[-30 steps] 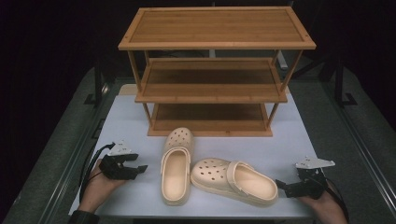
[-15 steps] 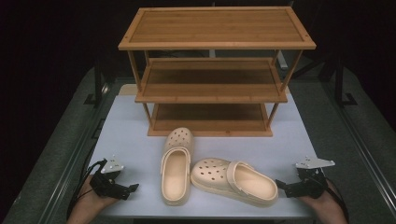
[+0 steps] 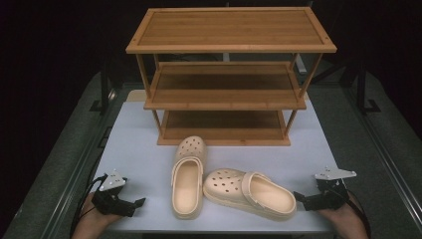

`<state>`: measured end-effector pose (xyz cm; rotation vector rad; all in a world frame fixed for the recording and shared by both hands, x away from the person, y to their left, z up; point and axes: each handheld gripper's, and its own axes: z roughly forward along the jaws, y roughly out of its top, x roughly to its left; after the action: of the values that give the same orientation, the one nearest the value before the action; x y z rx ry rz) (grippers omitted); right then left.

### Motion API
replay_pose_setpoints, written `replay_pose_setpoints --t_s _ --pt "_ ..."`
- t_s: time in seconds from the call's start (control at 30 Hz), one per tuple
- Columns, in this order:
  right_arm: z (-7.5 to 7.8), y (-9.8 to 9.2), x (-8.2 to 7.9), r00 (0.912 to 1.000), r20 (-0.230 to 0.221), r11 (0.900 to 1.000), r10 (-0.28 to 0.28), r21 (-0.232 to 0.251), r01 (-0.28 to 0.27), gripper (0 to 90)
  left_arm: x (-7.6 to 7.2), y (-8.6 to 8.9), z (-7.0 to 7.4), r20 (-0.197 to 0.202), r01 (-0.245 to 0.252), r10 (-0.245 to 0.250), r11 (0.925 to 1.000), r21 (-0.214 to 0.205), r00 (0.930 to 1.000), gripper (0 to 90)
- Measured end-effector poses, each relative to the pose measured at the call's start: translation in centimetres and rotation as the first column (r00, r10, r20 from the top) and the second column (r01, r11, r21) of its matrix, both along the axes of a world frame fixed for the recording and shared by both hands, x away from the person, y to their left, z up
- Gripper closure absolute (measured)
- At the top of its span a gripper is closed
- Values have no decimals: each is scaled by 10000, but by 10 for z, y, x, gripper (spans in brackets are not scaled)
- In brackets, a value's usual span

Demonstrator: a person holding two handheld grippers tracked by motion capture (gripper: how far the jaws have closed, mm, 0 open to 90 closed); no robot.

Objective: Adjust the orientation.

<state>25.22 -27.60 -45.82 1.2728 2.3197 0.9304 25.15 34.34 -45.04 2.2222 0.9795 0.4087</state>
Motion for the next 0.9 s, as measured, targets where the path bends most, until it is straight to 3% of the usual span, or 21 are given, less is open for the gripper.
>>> replay_pose_setpoints --t_s 0.17,0.43,0.53,0.67,0.9 --pt "1 -1 1 10000 -83 10000 32 20 -31 5 0 0 0 9 -7 8 10000 -14 10000 0" --pt "13 -6 1 9998 -136 9994 138 334 -134 172 0 0 0 5 -24 24 10000 -36 10000 0" --pt "19 -6 1 9997 -114 9976 196 666 -188 252 0 0 0 5 -24 24 10000 -40 10000 0" --pt "29 -5 1 9989 59 9924 459 1143 -463 322 0 0 0 3 -23 23 10000 -39 10000 0" --pt "39 0 2 9931 369 9790 1113 1676 -1160 367 0 0 -1 3 -37 37 10000 -69 10000 0"
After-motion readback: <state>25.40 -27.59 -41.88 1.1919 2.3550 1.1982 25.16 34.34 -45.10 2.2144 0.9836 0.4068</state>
